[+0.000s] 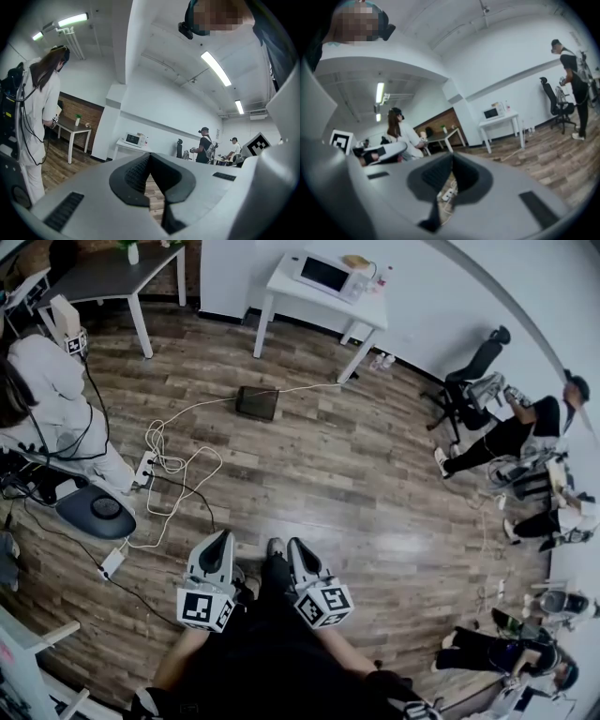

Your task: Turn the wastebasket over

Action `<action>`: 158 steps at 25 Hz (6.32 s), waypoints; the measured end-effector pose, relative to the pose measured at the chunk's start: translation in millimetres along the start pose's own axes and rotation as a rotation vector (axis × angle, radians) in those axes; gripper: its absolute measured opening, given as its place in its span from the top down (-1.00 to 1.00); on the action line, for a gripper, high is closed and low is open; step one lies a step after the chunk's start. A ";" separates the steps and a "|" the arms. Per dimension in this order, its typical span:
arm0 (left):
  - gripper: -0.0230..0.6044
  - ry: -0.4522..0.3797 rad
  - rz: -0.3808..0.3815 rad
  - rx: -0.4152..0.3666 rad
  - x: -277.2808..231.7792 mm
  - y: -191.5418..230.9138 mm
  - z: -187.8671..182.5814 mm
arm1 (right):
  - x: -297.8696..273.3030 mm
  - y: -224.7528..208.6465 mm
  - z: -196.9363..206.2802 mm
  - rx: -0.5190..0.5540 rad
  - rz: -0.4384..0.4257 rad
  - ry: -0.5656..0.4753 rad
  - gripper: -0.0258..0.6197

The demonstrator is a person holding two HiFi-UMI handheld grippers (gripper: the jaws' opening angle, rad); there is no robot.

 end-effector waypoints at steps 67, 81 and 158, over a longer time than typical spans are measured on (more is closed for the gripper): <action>0.82 0.198 0.158 -0.008 -581.1 309.8 -62.9 | -579.9 -173.1 -225.3 -0.016 0.134 0.000 0.82; 0.82 0.246 0.188 -0.014 -662.8 310.4 -51.6 | -638.7 -239.1 -240.5 -0.044 0.161 0.001 0.82; 0.82 0.476 0.076 0.001 -899.9 398.9 237.3 | -878.1 -661.8 271.0 -0.297 0.430 0.750 0.41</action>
Point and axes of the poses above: the fingertips, and each gripper's own axes: x backward along the fingers, y to its left, z out of its underside, the point moved 2 cm from there along x, backward along the fingers, and after that the axes turned 3 degrees about -x, right-handed, at the moved point
